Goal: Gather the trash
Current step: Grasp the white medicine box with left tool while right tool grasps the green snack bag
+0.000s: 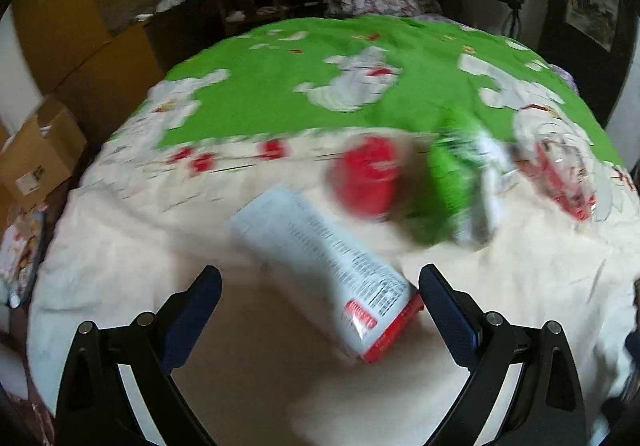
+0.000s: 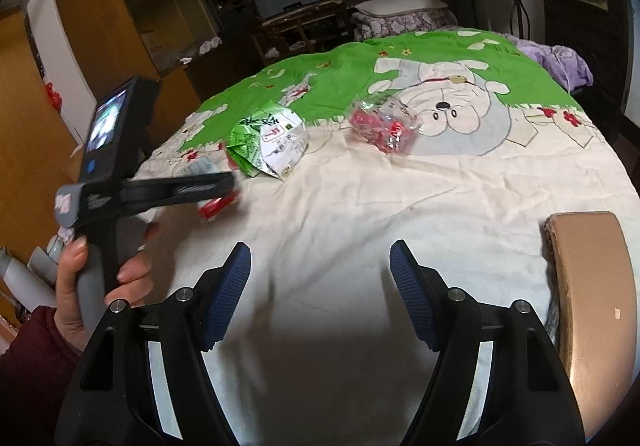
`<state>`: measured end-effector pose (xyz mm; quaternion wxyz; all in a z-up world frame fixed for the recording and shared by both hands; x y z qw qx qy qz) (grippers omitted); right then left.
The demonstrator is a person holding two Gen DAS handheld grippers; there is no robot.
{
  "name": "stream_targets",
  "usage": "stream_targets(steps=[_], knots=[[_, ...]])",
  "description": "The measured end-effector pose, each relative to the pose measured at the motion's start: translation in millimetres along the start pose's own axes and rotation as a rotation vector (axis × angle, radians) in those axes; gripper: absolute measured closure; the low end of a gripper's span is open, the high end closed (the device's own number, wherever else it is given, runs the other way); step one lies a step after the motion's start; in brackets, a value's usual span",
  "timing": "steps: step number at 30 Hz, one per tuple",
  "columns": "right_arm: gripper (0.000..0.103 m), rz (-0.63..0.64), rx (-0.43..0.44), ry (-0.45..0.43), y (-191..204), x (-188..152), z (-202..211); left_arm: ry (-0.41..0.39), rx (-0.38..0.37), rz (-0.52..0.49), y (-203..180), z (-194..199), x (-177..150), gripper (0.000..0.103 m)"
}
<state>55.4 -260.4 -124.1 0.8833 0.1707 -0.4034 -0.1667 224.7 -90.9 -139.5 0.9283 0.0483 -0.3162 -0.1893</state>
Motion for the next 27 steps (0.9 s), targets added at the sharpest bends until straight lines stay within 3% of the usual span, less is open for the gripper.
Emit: stream_targets(steps=[3,6,13,18,27], knots=[[0.033,0.003,0.006,-0.007,4.3,-0.3,-1.4,0.008,0.049,0.011,35.3,9.0,-18.2,0.006],[0.033,0.001,0.012,-0.010,8.1,-0.4,-1.7,0.015,0.031,0.022,51.6,14.0,-25.7,0.006],[0.033,0.022,-0.010,-0.017,11.5,2.3,1.4,-0.019,-0.091,0.049,18.2,13.4,0.1,0.006],[0.033,0.023,-0.019,-0.003,10.4,2.2,-3.1,0.026,-0.058,0.045,4.9,-15.5,10.3,0.006],[0.033,0.016,0.002,-0.011,13.7,2.5,-9.1,0.020,-0.011,0.077,67.2,0.1,-18.4,0.006]])
Point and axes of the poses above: each gripper's, at about its wrist camera, not at the fingertips, and z roughly against the way its jaws point, y to its left, x to its top, the point moved 9 cm from there along -z, roughly the way its jaws point, and after that the axes turned 7 degrees about -z, right-handed, at the moved point
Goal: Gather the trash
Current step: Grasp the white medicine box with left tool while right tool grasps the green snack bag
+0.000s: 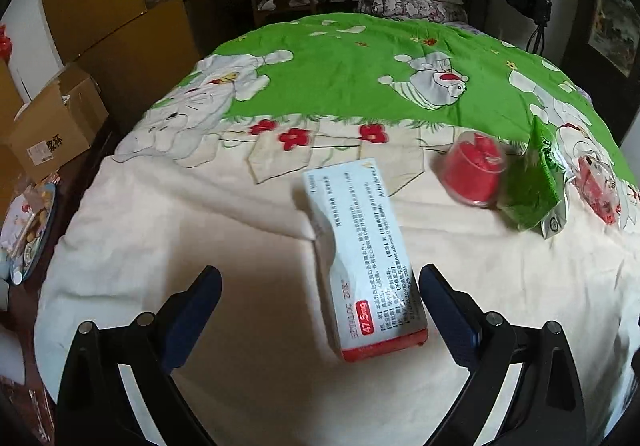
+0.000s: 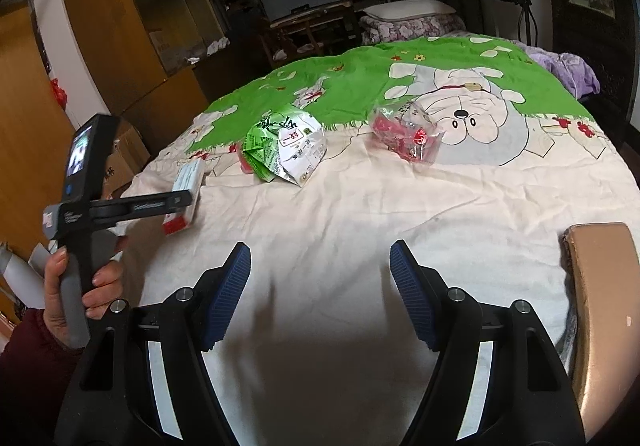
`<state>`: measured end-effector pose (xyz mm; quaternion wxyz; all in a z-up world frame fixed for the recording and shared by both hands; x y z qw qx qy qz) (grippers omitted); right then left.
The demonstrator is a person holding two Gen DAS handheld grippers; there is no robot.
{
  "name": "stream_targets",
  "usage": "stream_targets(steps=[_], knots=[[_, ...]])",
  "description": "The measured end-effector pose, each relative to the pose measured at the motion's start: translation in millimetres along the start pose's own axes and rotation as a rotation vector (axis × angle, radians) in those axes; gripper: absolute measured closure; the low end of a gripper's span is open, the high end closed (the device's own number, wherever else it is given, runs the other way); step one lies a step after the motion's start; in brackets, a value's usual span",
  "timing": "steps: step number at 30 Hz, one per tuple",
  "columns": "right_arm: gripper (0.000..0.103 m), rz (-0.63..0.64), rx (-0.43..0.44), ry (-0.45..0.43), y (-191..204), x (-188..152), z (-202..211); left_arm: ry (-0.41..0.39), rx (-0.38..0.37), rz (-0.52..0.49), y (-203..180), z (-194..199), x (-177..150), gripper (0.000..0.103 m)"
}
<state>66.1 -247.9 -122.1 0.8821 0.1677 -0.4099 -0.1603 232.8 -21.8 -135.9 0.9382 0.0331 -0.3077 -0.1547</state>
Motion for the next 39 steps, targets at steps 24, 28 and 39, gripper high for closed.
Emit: stream_targets(steps=[24,28,39], knots=[[0.033,-0.016,-0.035,0.036,-5.5,-1.9,-33.9,-0.107,-0.057,0.017,13.7,53.6,-23.7,0.059],[0.023,0.012,0.019,0.020,25.0,12.9,-36.8,-0.119,-0.043,0.052,37.3,73.3,-40.7,0.059],[0.016,0.021,-0.024,0.017,55.8,59.4,-105.5,-0.147,0.003,0.091,69.8,84.2,-62.9,0.059]])
Point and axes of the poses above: each gripper's, at about its wrist camera, not at the fingertips, and z roughly against the way its jaws point, y to its left, x to its top, the point moved 9 cm from there along -z, roughly the way its jaws point, and after that the axes turned 7 degrees about -z, right-handed, at the moved point
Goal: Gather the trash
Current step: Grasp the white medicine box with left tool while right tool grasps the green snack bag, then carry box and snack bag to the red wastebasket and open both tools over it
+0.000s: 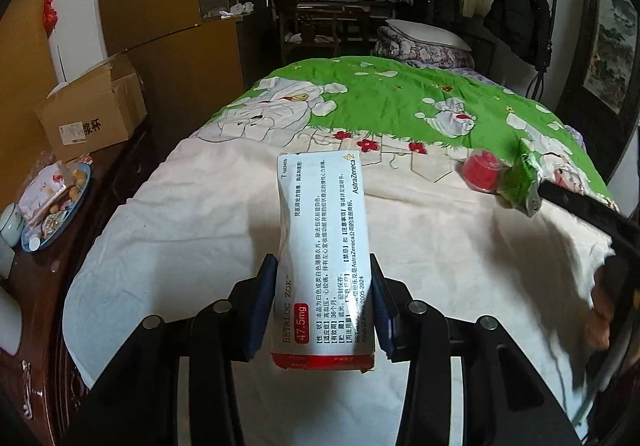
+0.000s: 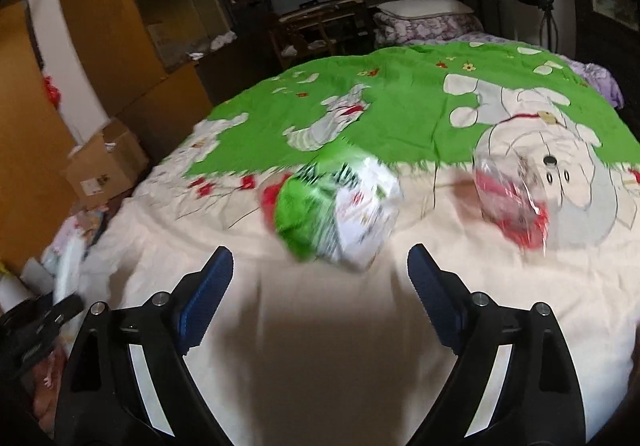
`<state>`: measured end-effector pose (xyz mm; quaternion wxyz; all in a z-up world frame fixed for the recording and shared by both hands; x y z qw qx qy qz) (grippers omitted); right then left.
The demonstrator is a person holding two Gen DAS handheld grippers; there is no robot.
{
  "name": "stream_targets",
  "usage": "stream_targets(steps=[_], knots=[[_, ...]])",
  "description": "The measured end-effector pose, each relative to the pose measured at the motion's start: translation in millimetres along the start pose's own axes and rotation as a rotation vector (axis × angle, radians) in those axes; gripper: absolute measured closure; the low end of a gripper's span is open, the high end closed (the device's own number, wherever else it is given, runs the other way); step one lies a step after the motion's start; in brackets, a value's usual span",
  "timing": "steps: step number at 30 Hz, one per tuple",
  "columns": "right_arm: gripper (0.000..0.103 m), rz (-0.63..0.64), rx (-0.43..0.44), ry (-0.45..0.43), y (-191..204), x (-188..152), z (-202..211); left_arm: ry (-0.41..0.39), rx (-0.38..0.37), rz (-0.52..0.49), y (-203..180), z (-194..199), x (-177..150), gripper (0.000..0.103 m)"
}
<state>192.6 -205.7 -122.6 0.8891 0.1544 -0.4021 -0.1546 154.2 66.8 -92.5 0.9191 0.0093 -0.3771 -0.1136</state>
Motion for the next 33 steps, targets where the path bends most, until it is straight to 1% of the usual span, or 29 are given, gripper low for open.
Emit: stream_targets(steps=[3,7,8,9,12,13,14,19,23,33], knots=[[0.015,-0.030,-0.016,0.023,-4.3,5.4,-22.2,0.007,-0.003,0.007,5.4,-6.3,-2.7,0.059],[0.016,-0.047,-0.018,0.042,-4.9,7.5,-39.8,0.017,-0.005,0.021,13.5,-10.8,-8.8,0.059],[0.027,-0.050,-0.009,0.046,-4.4,6.6,-41.1,0.019,-0.003,0.023,15.6,-10.7,-10.3,0.059],[0.031,-0.049,-0.002,0.051,-3.6,5.3,-41.5,0.021,0.000,0.024,17.3,-9.8,-11.6,0.059],[0.036,-0.033,-0.001,0.027,-0.9,3.5,-29.0,0.017,0.012,0.024,19.8,-2.7,-13.4,0.059],[0.041,-0.028,0.000,0.023,0.3,2.3,-24.5,0.011,0.021,0.021,20.7,2.4,-13.4,0.059],[0.052,-0.025,0.006,0.020,2.3,-0.1,-17.6,0.004,0.029,0.019,21.6,8.2,-13.5,0.059],[0.053,-0.015,0.031,0.029,8.0,-10.5,6.9,-0.021,0.055,0.013,21.3,34.8,-12.8,0.059],[0.053,-0.005,0.037,0.015,9.4,-18.0,28.8,-0.042,0.073,0.008,18.5,56.8,-13.3,0.059],[0.053,0.019,0.130,-0.046,34.4,-29.9,106.5,-0.089,0.131,0.014,23.7,116.8,-25.5,0.059]])
Point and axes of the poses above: each gripper's, at about its wrist camera, not at the fingertips, and z roughly against the way its jaws point, y to its left, x to its top, the point moved 9 cm from there along -z, roughly the way its jaws point, and after that the axes turned 7 degrees about -z, right-handed, at the moved point
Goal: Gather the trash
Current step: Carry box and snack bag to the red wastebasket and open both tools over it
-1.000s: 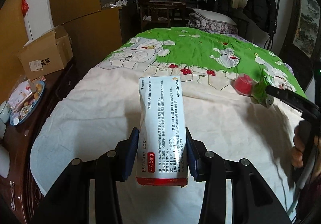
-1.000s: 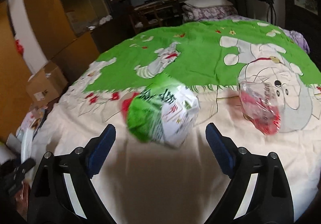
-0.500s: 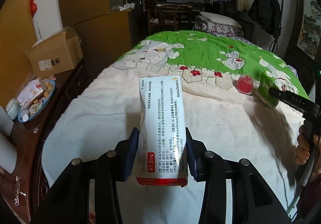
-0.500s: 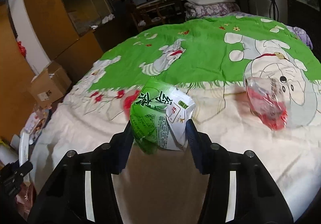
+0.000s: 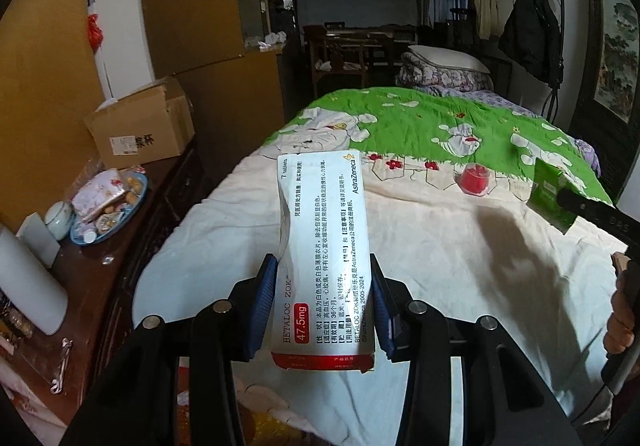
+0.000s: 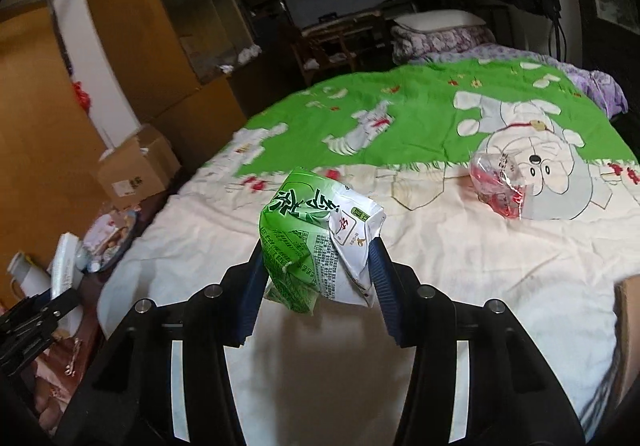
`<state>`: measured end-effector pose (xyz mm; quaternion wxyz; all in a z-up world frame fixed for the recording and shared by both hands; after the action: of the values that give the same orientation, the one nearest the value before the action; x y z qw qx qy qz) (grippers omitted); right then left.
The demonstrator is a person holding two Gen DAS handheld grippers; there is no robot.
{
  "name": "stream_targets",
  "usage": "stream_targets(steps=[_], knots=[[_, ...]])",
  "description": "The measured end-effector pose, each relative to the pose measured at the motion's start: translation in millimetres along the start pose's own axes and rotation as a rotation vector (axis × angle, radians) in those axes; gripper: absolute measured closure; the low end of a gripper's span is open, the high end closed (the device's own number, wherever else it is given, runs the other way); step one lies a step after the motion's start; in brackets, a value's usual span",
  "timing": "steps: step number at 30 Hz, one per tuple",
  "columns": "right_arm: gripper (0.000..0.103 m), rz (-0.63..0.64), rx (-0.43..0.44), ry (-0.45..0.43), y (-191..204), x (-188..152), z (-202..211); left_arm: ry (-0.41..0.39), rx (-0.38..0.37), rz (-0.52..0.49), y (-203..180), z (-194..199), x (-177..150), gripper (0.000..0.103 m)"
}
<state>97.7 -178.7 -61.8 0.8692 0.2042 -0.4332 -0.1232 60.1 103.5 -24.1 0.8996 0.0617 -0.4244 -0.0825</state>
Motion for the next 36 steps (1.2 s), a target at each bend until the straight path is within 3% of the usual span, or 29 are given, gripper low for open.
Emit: stream_targets(steps=[10,22,28,36], knots=[[0.053,0.049,0.120,-0.037,56.9,-12.4,66.9,-0.059,0.045,0.026,28.0,59.3,-13.3,0.059],[0.053,0.120,0.237,-0.012,132.0,-41.6,98.7,-0.040,0.119,0.105,100.9,96.0,-66.4,0.059],[0.053,0.159,0.260,0.018,160.6,-60.7,98.9,-0.015,0.149,0.157,136.8,100.2,-94.1,0.059],[0.053,0.208,0.272,0.069,191.5,-82.8,88.3,0.091,0.187,0.214,174.2,72.2,-142.8,0.059]])
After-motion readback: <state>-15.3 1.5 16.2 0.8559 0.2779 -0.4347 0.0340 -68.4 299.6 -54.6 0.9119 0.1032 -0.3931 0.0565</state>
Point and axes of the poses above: each gripper's, at about its wrist camera, not at the fingertips, and z roughly against the way its jaws point, y to its left, x to its top, the point moved 9 cm from there along -z, roughly the way its jaws point, and after that the axes turned 7 degrees about -z, right-handed, at the moved point
